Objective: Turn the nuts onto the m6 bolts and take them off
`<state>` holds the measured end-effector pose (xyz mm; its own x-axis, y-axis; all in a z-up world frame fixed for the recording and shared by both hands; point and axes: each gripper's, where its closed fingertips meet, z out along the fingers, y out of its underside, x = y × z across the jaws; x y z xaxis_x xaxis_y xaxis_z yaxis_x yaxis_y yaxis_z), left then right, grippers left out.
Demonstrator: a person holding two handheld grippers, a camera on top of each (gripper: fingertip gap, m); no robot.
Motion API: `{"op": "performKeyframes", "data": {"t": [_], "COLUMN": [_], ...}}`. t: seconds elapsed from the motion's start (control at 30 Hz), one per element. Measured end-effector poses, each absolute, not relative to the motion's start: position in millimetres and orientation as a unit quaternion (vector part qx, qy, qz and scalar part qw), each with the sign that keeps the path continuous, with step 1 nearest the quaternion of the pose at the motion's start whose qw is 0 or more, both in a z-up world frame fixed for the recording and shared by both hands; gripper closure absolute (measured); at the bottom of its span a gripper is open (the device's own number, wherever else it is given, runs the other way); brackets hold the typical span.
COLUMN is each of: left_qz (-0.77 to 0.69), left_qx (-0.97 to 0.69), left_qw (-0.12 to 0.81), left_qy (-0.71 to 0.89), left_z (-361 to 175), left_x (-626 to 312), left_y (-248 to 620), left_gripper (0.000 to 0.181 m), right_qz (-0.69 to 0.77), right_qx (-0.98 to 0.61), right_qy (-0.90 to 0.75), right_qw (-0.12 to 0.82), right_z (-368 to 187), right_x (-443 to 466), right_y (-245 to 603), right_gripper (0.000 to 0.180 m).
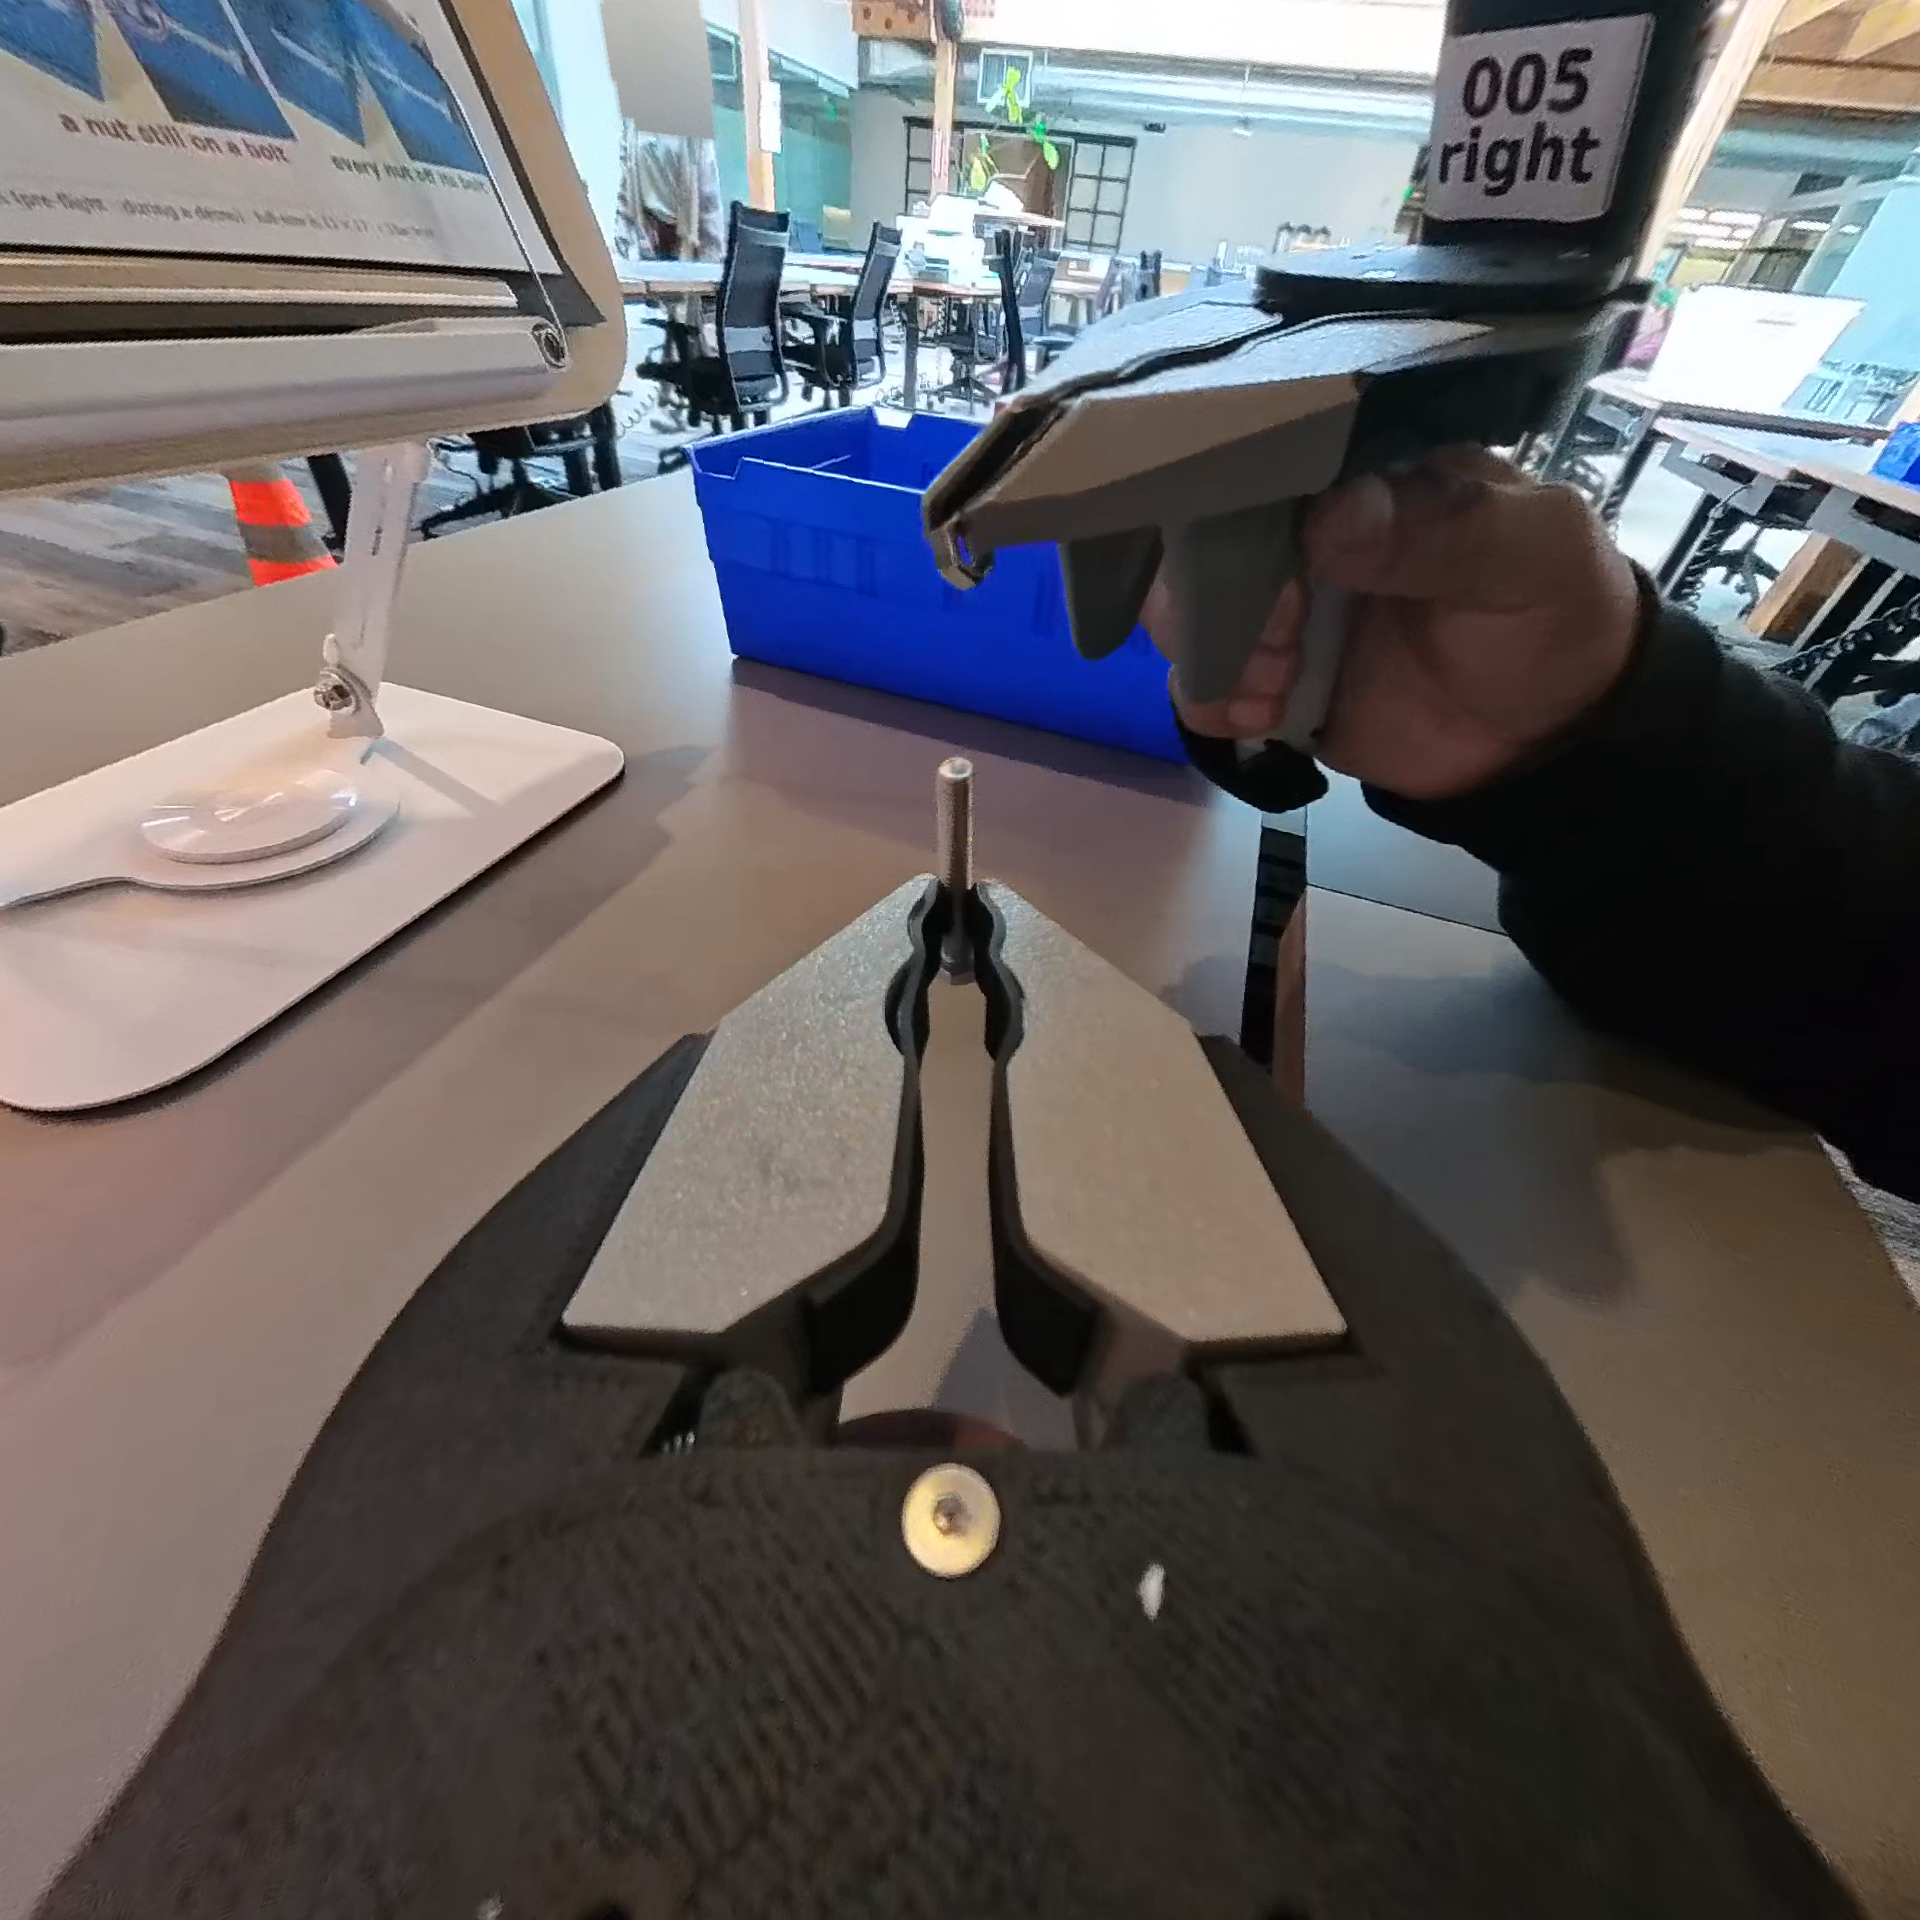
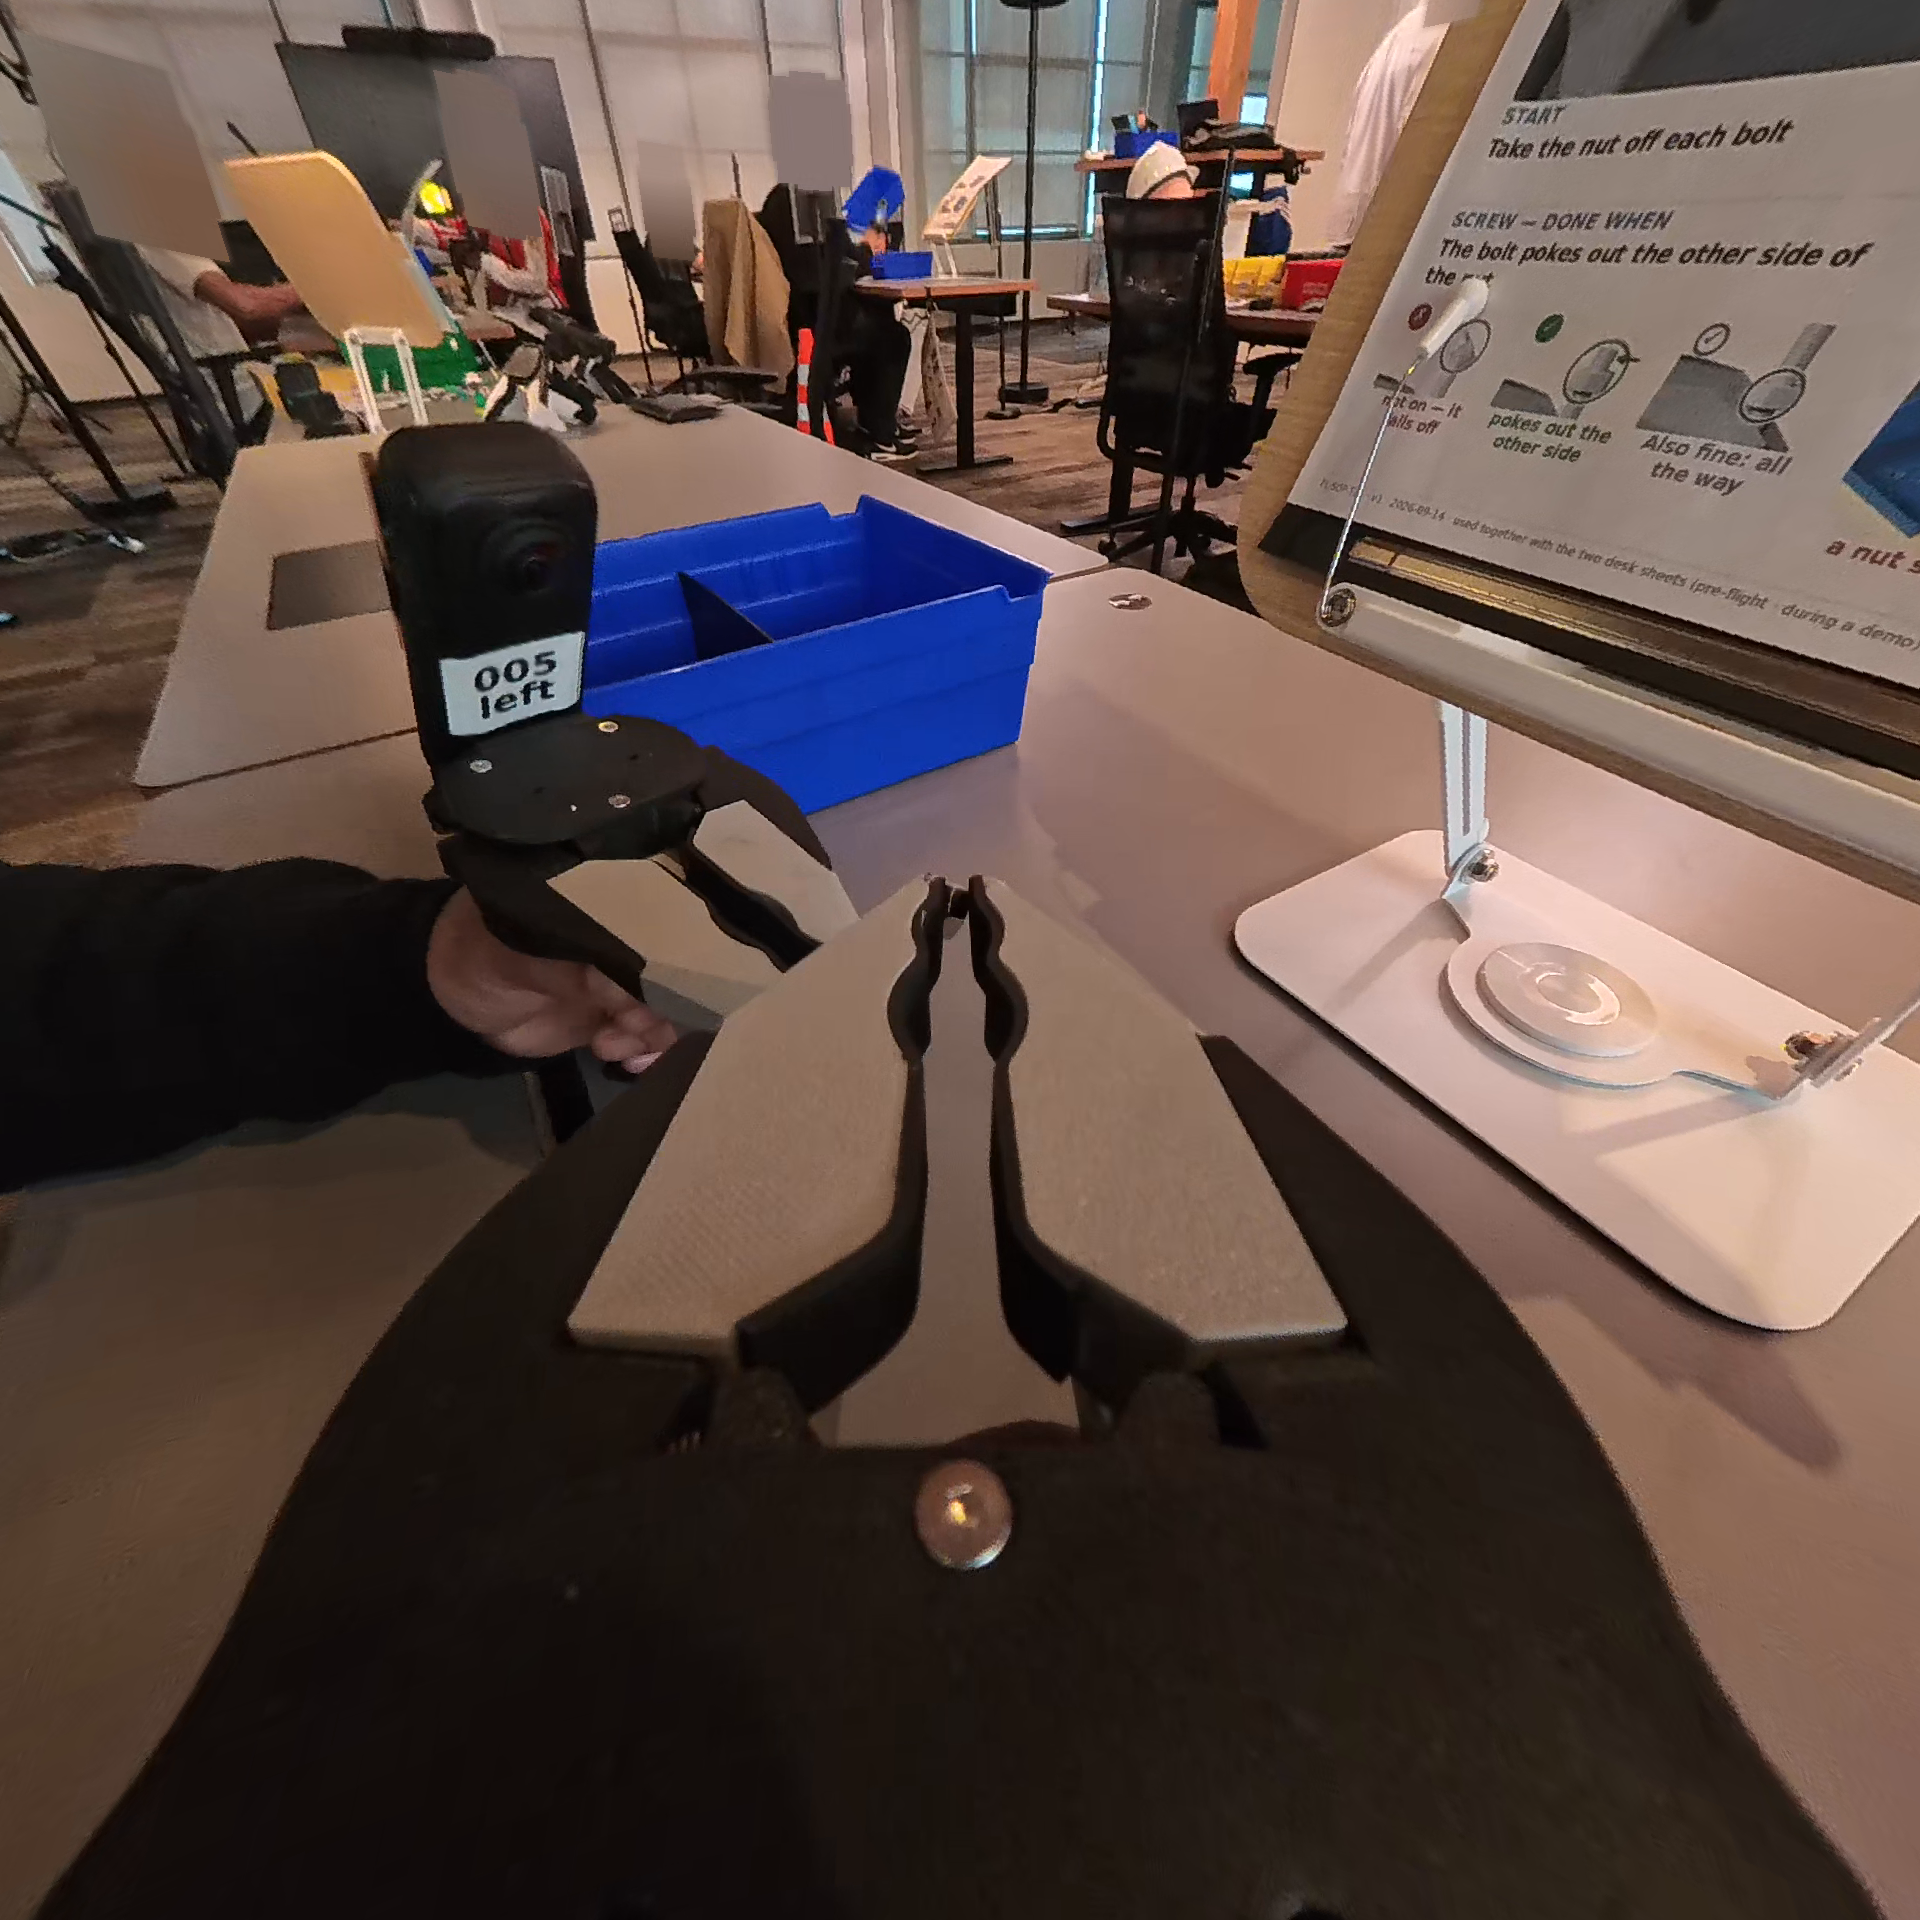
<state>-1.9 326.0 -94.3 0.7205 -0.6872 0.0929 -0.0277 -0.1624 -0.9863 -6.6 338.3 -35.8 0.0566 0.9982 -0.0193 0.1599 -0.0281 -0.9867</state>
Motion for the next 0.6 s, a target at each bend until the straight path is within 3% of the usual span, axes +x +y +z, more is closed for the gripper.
{"op": "performKeyframes", "data": {"t": [0.6], "left_qz": [-0.33], "left_qx": [-0.686], "left_qw": [0.589], "left_qy": [0.27], "left_z": [-87.4], "left_x": [9.1], "left_y": [313.7], "left_gripper": [0.179], "right_qz": [0.518], "right_qx": [-0.539], "right_qy": [-0.502], "right_qw": [0.434], "right_z": [-27.9], "right_x": [-5.5], "right_y": [329.0], "right_gripper": [0.179]}}
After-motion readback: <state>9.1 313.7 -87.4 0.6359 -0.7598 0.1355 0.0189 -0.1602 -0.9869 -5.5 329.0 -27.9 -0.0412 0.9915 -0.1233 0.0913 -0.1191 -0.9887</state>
